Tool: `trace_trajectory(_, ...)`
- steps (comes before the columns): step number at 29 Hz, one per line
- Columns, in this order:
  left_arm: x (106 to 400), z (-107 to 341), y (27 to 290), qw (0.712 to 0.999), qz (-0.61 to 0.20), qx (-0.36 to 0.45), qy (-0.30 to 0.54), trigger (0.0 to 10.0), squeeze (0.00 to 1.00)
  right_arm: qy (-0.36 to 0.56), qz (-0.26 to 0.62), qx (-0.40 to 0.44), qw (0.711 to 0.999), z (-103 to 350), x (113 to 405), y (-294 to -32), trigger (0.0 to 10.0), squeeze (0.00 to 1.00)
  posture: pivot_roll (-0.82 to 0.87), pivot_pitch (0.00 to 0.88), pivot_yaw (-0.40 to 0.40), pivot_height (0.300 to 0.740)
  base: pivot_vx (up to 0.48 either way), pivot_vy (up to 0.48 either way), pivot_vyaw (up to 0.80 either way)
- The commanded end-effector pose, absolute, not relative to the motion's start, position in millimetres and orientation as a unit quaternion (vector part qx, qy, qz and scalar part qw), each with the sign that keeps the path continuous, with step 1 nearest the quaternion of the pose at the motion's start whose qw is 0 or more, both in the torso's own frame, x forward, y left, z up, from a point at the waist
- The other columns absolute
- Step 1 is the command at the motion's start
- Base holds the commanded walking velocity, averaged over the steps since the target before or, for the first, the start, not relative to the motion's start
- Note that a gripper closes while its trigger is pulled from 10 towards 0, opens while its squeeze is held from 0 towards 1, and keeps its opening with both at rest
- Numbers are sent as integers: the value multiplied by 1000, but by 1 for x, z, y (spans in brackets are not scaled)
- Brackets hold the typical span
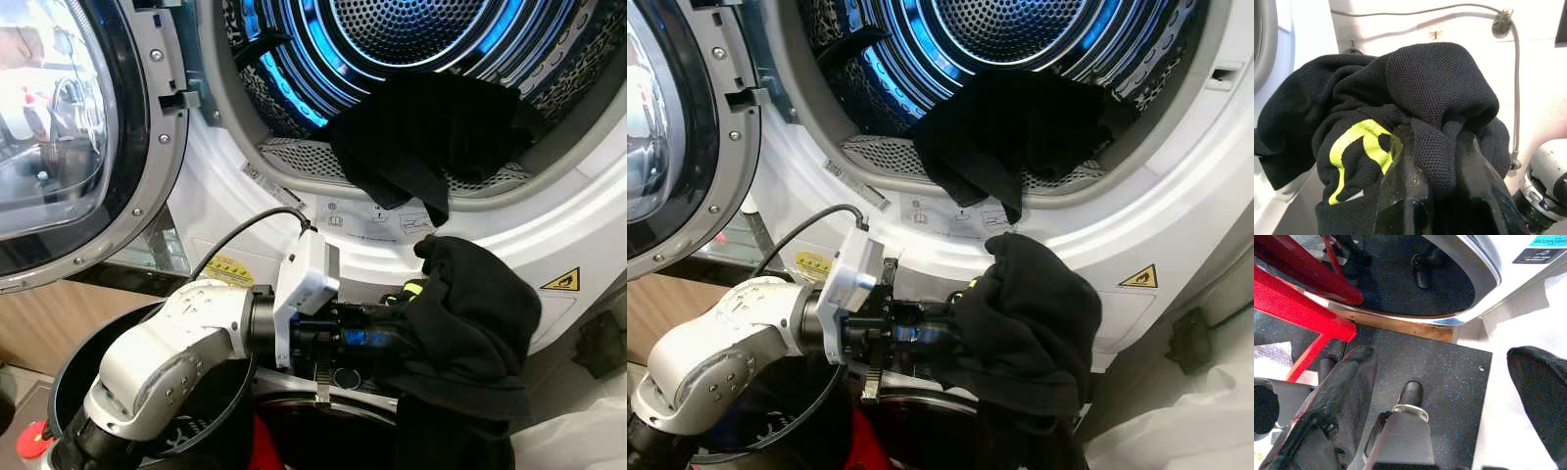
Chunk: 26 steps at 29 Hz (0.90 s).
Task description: Clothes washing
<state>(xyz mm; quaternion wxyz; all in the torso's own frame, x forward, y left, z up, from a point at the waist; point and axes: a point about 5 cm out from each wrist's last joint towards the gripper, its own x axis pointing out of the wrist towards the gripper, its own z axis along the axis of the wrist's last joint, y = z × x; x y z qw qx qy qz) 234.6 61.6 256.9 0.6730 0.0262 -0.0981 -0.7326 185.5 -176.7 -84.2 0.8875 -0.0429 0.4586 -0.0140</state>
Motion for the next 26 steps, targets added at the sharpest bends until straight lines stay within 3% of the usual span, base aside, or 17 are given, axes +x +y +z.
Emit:
trace_trajectory(1, 232, 267, 62, 656, -746, 31, -111, 0, 0, 455, -22, -32, 890, -84, 186, -175, 10000, 0, 107, 0, 34, 740, 0, 0, 0)
trace_trajectory(16, 245, 276, 60, 637, -760, 51, -118, 0, 0, 456, -29, -31, 889, -85, 184, -176, 10000, 0, 76, 0, 56, 740, 0, 0, 0)
trace_trajectory(23, 265, 297, 67, 605, -778, 110, -130, 0, 0, 453, -30, -30, 890, -84, 187, -176, 10000, 0, 71, 0, 60, 740, 0, 0, 0)
trace_trajectory(26, 267, 304, 67, 573, -799, 133, -125, 0, 0, 451, -34, -28, 891, -83, 188, -178, 10000, 0, 68, 0, 59, 740, 0, 0, 0)
